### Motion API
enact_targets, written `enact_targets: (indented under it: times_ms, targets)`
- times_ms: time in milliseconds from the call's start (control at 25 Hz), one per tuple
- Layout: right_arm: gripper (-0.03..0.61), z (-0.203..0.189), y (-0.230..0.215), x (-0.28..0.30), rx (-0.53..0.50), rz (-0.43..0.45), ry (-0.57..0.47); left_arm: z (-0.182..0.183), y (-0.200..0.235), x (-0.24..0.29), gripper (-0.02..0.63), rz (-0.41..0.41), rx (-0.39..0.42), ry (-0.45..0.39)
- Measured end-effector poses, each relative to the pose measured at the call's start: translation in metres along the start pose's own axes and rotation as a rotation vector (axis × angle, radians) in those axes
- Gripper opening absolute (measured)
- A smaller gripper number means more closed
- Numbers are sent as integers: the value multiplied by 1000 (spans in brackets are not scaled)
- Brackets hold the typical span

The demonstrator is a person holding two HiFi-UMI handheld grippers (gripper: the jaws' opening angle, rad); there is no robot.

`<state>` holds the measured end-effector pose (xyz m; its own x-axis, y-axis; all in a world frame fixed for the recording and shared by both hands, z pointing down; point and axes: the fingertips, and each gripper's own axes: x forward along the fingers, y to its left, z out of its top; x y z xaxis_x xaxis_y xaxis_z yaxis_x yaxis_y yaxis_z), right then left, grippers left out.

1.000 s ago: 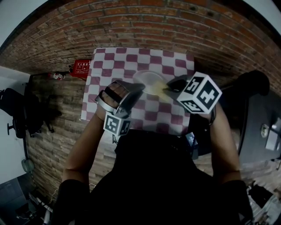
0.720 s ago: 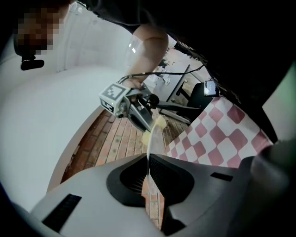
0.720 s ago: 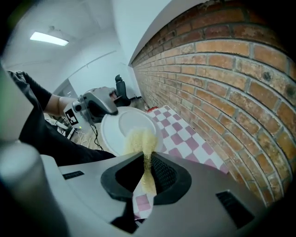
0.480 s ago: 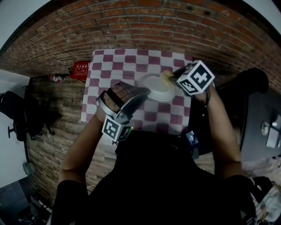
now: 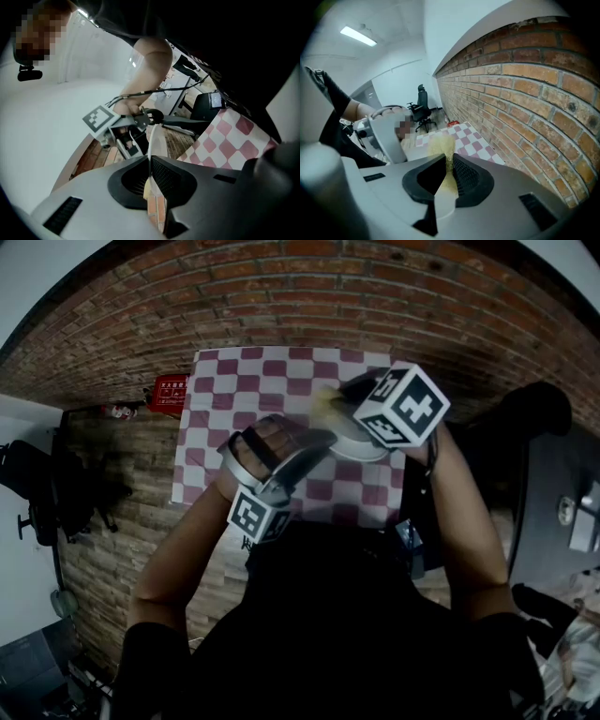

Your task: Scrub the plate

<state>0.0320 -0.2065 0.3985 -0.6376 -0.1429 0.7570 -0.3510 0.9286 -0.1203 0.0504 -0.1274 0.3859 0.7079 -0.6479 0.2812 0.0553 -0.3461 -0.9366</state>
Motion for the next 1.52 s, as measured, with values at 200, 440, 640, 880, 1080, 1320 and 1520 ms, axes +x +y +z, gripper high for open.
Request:
enact_targets:
  times_ms: [200,440,640,880,1080,1320,1520]
  targets:
    - [46,3,20,-14,-17,27,-10,-22,1,-2,26,8,-21,41]
    - [46,-23,8,-14,26,1,23,-38,-2,-9,28,11,-30,81]
    - [46,-43,-14,-2,87,-16,57,-33,-5,-16,28,7,-28,79]
    - [46,-41,-27,14,87,-52,70,-17,-3,-11,28,7,-43,41]
    - [46,-17,-5,13,39,-22,26,-14,-9,-6,28,-8,-33,36]
    - [46,5,30,-10,3,32,-43,-29,-8,-7,26,2,-68,65]
    - [46,-15,34,-21,30,42,-40,-55,-16,-14,26,-2,-82,131]
